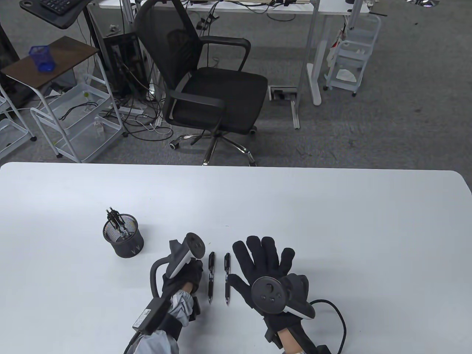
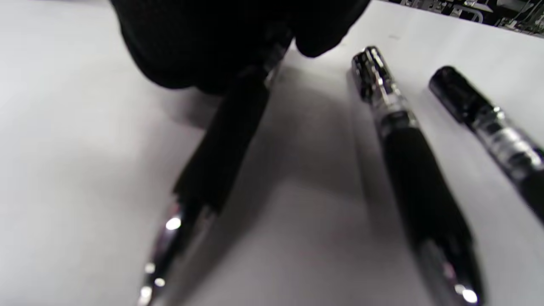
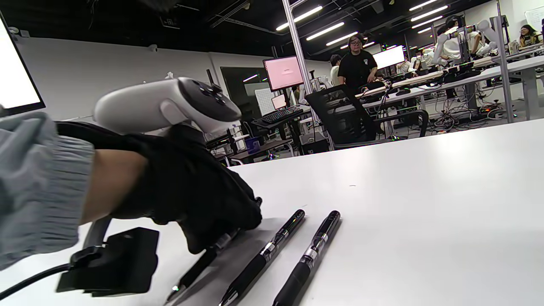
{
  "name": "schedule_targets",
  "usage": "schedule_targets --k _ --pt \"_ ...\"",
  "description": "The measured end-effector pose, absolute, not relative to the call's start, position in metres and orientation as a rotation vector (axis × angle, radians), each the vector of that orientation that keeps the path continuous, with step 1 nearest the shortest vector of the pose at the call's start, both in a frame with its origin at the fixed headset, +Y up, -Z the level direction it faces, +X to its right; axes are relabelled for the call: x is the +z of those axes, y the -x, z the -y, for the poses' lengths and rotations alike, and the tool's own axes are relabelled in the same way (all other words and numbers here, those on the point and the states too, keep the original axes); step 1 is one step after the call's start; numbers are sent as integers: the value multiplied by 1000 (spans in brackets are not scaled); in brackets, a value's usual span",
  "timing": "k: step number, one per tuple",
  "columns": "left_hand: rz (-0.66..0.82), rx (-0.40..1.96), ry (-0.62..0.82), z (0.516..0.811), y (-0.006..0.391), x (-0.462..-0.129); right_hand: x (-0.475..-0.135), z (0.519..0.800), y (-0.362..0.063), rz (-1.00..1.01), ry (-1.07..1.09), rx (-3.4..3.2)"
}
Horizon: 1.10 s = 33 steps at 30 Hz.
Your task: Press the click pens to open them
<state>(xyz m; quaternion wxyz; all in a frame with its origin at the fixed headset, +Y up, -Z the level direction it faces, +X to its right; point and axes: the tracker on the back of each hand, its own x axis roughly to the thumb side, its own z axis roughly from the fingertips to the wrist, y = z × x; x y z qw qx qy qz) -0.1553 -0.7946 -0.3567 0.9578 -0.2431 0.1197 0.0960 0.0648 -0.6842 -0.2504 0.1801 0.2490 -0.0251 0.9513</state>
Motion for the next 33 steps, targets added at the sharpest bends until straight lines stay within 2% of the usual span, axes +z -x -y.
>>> schedule_targets --k 7,33 --pt "-271 97 486 800 144 -369 -251 684 -67 77 -690 2686" --pt "-272 220 515 802 154 -368 -251 685 -67 64 -684 2706"
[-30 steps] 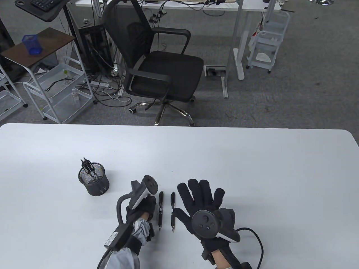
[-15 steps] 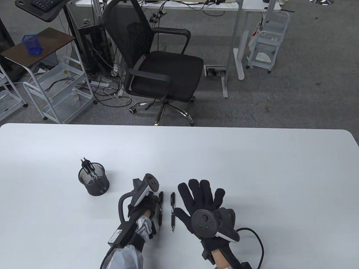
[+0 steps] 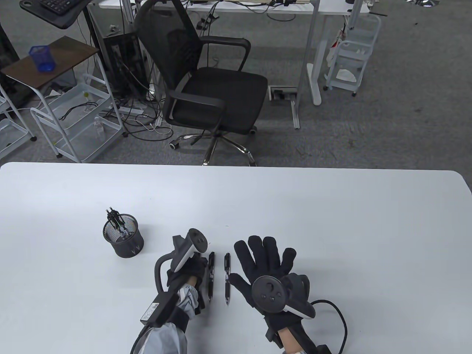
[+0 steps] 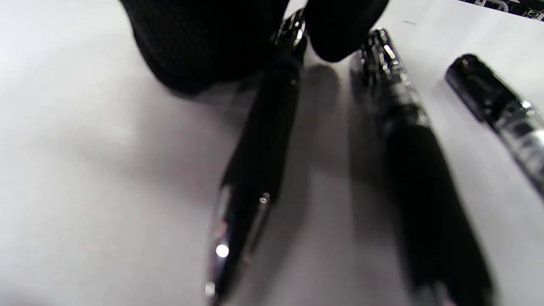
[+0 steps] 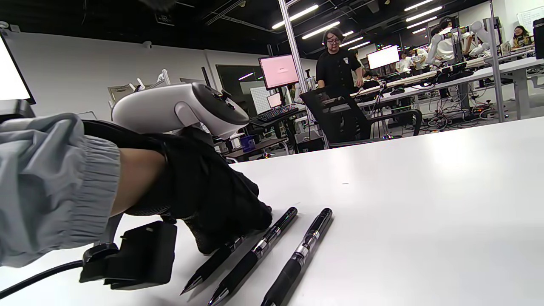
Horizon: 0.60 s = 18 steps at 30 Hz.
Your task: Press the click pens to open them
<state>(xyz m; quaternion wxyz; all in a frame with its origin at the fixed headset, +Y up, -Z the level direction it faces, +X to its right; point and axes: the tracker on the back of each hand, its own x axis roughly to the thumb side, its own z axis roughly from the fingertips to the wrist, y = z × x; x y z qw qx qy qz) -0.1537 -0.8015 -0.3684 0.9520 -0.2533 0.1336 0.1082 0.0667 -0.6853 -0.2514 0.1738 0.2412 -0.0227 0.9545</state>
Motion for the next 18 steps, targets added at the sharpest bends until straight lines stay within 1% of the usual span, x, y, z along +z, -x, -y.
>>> schedule_targets --k 10,13,16,18 --pt "-259 309 504 800 162 -364 -252 685 -67 65 -684 2701" --pt "-260 369 457 798 166 -360 -253 685 -66 64 -686 2700" --pt "-253 456 451 794 172 -355 -253 684 -67 68 -687 2695" --pt "-239 498 450 786 178 -349 -252 683 -67 73 -688 2691"
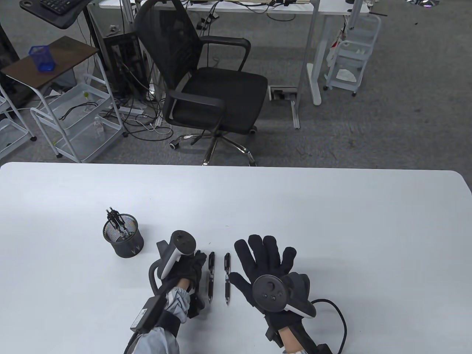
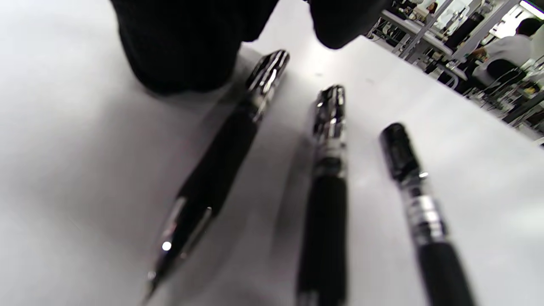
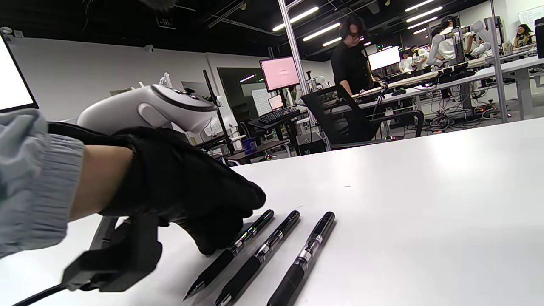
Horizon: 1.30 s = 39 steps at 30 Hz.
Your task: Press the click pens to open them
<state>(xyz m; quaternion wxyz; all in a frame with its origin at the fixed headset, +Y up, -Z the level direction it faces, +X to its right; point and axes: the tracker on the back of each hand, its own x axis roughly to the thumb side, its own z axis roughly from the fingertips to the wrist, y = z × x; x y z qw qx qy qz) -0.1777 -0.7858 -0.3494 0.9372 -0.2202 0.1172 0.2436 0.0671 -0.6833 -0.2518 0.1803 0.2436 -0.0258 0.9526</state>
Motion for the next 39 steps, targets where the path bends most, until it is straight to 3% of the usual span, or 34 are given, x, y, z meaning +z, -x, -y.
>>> schedule_targets --k 7,11,14,20,24,30,39 --pt "-236 372 175 721 217 -330 -252 685 -65 66 -692 2700" --pt "-287 259 173 689 255 -333 -255 689 -64 43 -686 2718" --pt "-356 307 133 680 293 -341 -256 690 -65 40 -678 2721" --pt "-406 592 34 697 366 -362 -258 693 -70 51 -647 2737" --pt "-418 773 24 718 394 -372 -259 695 -70 45 -633 2756" --pt "-404 938 76 745 415 -384 -263 697 -66 41 -639 2778" --pt "-379 1044 120 764 420 -388 -263 698 -66 21 -627 2797"
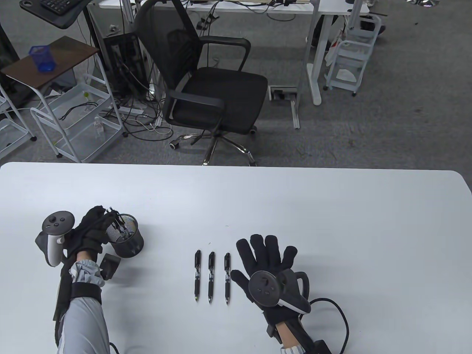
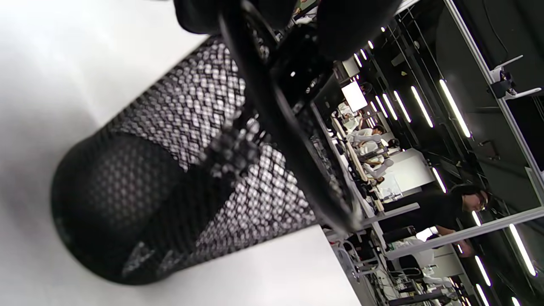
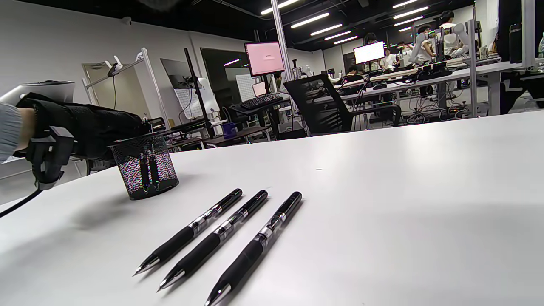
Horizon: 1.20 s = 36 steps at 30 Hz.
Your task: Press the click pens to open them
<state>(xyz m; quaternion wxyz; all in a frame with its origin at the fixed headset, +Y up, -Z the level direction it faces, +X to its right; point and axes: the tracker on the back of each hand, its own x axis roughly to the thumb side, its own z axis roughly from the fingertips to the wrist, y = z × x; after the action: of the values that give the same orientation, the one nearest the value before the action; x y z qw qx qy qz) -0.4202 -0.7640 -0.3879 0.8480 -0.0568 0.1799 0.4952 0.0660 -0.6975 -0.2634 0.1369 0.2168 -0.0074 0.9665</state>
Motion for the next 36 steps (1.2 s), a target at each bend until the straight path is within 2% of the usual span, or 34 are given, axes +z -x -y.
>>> schedule_targets --k 20,36 --pt "-416 1007 106 760 411 -386 -265 698 -67 13 -617 2797" --pt "-410 918 36 717 390 -376 -265 697 -68 28 -634 2756"
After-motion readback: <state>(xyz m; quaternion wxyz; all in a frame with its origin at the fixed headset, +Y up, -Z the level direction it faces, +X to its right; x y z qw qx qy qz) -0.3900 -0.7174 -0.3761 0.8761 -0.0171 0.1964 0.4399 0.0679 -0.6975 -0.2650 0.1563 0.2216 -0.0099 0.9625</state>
